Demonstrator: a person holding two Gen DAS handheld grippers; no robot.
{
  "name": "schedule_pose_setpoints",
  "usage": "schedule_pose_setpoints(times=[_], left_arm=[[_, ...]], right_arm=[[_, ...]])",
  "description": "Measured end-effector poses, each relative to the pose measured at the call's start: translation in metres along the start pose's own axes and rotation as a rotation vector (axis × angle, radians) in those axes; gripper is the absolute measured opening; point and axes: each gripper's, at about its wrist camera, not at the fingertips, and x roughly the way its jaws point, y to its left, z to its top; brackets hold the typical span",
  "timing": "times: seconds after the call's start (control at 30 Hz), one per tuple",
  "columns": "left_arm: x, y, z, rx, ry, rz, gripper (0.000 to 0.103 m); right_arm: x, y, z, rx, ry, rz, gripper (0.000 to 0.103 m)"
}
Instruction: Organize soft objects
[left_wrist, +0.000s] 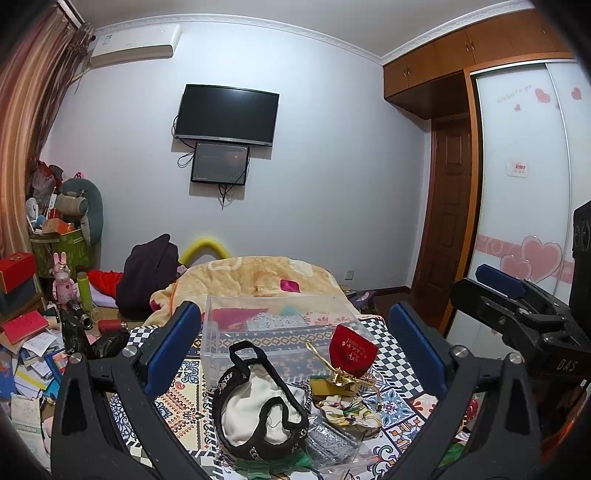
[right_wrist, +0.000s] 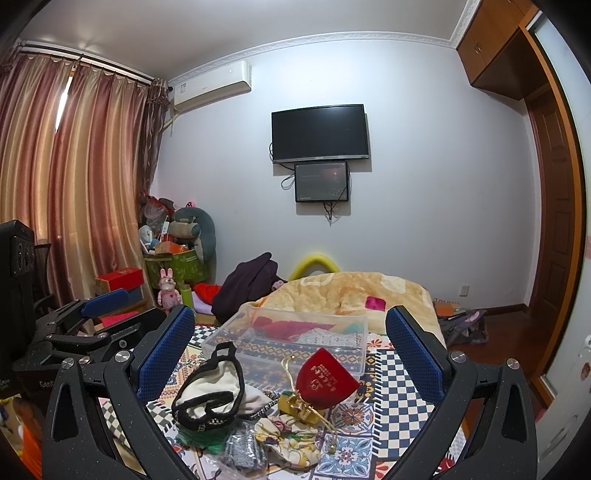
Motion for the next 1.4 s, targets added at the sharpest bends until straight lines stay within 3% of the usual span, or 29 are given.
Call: schedule_pose_setpoints(times=[0.53, 1.07, 1.17, 1.4], left_arm=[[0.012, 0.005, -0.007, 0.019, 0.035, 0.016, 0.103], [0.09, 0.062, -0.063, -0.078, 0.292, 0.078, 0.102], [0.1, 0.071, -0.071, -0.097, 0.324, 0.078, 0.088], [0.121, 0.084, -0.091, -0.152, 0.401, 0.038, 0.067]], right_arm=[[0.011, -0.005, -0.009, 0.007, 0.032, -0.014, 0.103], [0.086, -0.041, -0.069, 0.098, 0.313, -0.039, 0.103], [0.093, -0.043, -0.078, 0.116, 0.35, -0.035, 0.103], [0.116, -0.045, -0.082, 0.18, 0.409, -0.039, 0.1]])
